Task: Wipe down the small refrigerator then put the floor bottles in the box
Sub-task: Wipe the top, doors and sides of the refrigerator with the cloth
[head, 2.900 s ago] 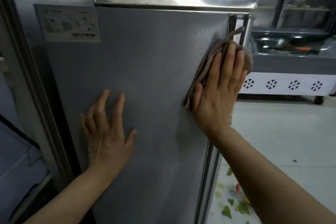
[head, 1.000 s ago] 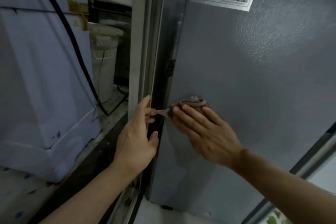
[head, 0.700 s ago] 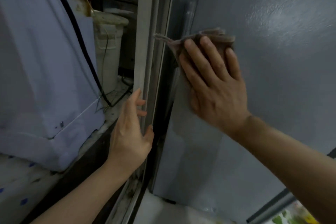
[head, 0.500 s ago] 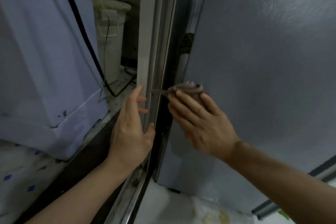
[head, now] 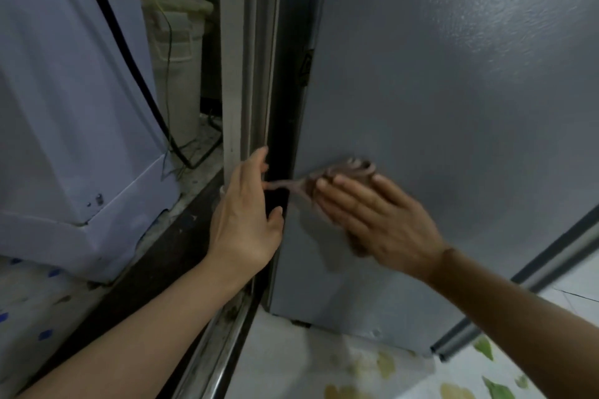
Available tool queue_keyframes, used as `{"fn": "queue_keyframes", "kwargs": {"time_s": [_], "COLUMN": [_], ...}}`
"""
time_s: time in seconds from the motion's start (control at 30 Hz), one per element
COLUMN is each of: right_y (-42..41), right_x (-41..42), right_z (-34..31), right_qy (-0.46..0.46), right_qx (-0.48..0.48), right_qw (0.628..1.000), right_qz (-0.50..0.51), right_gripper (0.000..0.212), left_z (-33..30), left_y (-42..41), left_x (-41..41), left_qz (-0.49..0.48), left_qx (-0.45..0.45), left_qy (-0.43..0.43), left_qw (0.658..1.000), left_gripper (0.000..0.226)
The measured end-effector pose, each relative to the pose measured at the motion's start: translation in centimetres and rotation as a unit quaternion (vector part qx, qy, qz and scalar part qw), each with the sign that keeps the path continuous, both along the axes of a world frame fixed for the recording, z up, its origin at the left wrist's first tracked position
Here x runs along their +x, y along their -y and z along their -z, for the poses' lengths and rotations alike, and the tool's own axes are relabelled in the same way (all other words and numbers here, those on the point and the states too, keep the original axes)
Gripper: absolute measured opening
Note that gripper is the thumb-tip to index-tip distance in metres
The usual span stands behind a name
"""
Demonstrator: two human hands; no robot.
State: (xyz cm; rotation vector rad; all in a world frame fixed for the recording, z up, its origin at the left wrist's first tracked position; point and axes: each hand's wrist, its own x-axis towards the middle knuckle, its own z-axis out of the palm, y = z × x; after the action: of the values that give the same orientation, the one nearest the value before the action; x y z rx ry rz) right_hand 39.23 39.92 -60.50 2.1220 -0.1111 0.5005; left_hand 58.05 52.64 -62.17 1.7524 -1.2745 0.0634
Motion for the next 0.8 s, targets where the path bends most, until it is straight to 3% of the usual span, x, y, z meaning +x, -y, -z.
{"fn": "queue_keyframes", "kwargs": {"time_s": [0.13, 0.23, 0.3, 0.47, 0.57, 0.8], "right_y": [1.2, 1.8, 1.9, 1.9, 1.9, 3.9], "right_x": [-2.0, -2.9, -3.7, -8.3, -9.8, -11.6], "right_z": [-4.0, -2.7, 0.4, 7.5, 7.2, -1.8], "right_qy": [0.194, 0.246, 0.21, 0.002, -0.017, 0.272], "right_qx": [-0.019, 0.011, 0.035, 0.039, 0.024, 0.005], "right_qw": [0.981, 0.969, 0.977, 0.997, 0.998, 0.961], "right_qz": [-0.019, -0.017, -0.004, 0.06, 0.059, 0.054], "right_gripper": [0.049, 0.052, 0.052, 0.059, 0.061, 0.059], "left_z": [-0.2, 0.0, 0.2, 0.0, 0.0, 0.7], "left_y": [1.6, 2.6, 2.9, 2.8, 2.4, 2.7], "left_x": [-1.9, -3.3, -3.9, -4.2, -4.6, -5.7], "left_qz": [0.004, -0.007, -0.022, -0.033, -0.046, -0.085], "left_qx": [0.022, 0.008, 0.0, 0.029, 0.047, 0.058], "left_qy": [-0.021, -0.041, -0.05, -0.052, -0.04, -0.06], "left_qw": [1.0, 0.999, 0.999, 0.998, 0.997, 0.993], "left_gripper": [0.081, 0.08, 0.08, 0.08, 0.081, 0.091]}}
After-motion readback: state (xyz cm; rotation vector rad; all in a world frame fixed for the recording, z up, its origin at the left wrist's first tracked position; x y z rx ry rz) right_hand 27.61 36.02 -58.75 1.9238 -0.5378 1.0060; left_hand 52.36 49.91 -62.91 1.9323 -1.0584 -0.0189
